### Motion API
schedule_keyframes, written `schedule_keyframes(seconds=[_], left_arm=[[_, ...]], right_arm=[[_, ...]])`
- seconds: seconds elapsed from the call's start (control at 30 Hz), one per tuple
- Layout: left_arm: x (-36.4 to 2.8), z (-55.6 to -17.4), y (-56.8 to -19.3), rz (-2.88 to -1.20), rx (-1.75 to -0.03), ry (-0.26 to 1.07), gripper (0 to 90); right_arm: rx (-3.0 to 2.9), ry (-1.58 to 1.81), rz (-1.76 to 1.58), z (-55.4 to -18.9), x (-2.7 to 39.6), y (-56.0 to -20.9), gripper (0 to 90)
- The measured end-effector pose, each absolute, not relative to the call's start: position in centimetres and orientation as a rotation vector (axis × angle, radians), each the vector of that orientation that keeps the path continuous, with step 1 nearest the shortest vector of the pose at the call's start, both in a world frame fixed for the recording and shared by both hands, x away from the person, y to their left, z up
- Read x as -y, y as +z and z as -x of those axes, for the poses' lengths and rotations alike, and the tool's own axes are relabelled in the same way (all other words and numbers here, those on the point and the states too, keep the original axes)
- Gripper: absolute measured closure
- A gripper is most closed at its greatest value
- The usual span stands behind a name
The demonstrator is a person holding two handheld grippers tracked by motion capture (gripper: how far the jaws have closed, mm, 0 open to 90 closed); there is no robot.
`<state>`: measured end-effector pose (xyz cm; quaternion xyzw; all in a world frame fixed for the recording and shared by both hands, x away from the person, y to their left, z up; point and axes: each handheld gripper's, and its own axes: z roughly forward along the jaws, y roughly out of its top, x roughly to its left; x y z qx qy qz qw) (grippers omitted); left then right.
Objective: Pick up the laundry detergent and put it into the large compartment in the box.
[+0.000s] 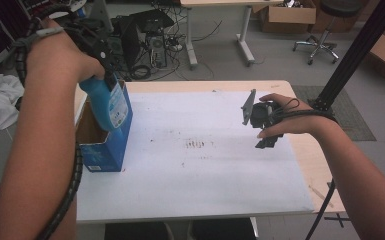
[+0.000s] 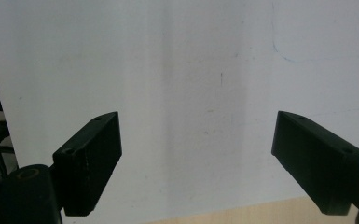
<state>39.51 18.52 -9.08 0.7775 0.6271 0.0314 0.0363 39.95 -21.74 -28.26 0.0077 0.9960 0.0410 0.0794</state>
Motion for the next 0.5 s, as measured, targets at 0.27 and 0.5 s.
schedule_keyframes(seconds=[0.27,0.5], left_arm=[[-21.8,-39.4,-7.9,-2.266,-2.083,0.116,39.3],[-23.4,-39.7,-8.6,-2.231,-2.141,0.116,39.3]], right_arm=[[-2.982,0.118,-0.016,-40.1,21.8,-28.4,16.1],[-2.986,0.119,-0.016,-40.2,21.6,-28.5,16.1]])
